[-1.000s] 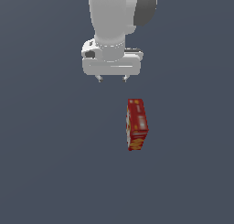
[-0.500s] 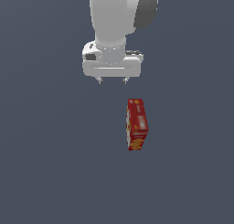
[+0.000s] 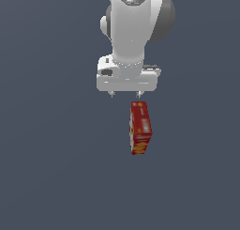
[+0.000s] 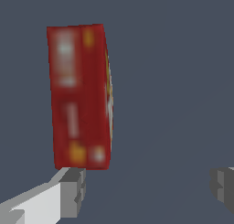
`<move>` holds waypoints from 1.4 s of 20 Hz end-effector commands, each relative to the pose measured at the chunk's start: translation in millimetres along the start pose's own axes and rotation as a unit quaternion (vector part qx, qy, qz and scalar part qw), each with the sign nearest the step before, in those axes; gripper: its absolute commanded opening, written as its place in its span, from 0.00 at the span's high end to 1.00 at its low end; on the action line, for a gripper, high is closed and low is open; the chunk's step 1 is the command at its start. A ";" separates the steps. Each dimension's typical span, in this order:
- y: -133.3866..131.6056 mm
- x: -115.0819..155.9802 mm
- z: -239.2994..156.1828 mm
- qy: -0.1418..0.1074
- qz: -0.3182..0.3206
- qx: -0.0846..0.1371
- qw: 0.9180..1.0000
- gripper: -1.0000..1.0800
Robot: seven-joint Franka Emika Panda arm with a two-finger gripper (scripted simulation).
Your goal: Pick up the object and move it to a goal position.
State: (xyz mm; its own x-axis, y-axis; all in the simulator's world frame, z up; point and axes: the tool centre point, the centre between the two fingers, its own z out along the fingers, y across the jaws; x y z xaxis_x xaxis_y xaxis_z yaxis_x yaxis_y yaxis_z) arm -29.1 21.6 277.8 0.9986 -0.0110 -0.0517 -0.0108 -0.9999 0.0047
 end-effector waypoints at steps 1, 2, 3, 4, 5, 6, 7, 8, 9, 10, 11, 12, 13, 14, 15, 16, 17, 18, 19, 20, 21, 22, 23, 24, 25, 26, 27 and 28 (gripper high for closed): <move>-16.8 15.4 8.2 0.007 -0.006 -0.001 1.000 0.04; -23.2 20.9 11.3 0.010 -0.008 -0.001 1.000 0.04; -29.1 26.0 14.2 0.012 -0.010 -0.001 1.000 0.04; -34.7 30.5 17.0 0.014 -0.012 -0.001 1.000 0.04; -39.8 34.6 19.6 0.016 -0.013 0.000 1.000 0.04; -44.5 38.2 22.0 0.018 -0.015 0.000 1.000 0.04; -48.8 41.4 24.2 0.020 -0.016 0.000 1.000 0.04; -52.5 44.2 26.1 0.021 -0.017 0.001 1.000 0.04; -55.8 46.5 27.8 0.022 -0.018 0.001 1.000 0.04; -58.6 48.5 29.3 0.023 -0.019 0.001 1.000 0.04; -60.9 50.1 30.5 0.024 -0.020 0.001 1.000 0.04; -62.7 51.4 31.4 0.025 -0.020 0.002 0.999 0.04; -64.0 52.3 32.1 0.026 -0.021 0.002 0.999 0.04; -64.8 52.8 32.6 0.026 -0.021 0.002 0.999 0.04; -64.9 53.0 32.8 0.026 -0.021 0.002 0.999 0.04; -64.1 51.6 32.3 0.025 -0.021 0.002 0.999 0.04; -64.1 51.6 32.6 0.025 -0.021 0.002 0.999 0.04; -64.1 51.7 33.7 0.025 -0.021 0.002 0.999 0.04; -64.1 51.8 35.5 0.025 -0.021 0.002 0.999 0.04; -64.2 52.0 38.0 0.025 -0.021 0.002 0.999 0.04; -64.3 52.1 41.2 0.025 -0.021 0.002 0.999 0.04; -64.4 52.4 45.1 0.025 -0.021 0.002 0.999 0.04; -64.5 52.4 49.3 0.025 -0.021 0.002 0.999 0.04; -64.6 52.6 54.6 0.025 -0.021 0.002 0.999 0.04; -64.7 52.9 60.5 0.025 -0.021 0.002 0.999 0.04; -64.8 53.0 65.3 0.026 -0.021 0.002 0.999 0.04; -64.9 53.2 69.9 0.026 -0.021 0.002 0.999 0.04; -65.0 53.5 73.8 0.026 -0.021 0.002 0.999 0.04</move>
State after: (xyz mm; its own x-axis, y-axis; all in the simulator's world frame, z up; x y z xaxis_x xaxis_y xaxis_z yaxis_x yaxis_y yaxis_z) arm 21.2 85.6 207.8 0.9995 0.0310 -0.0013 0.0310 -0.9995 0.0000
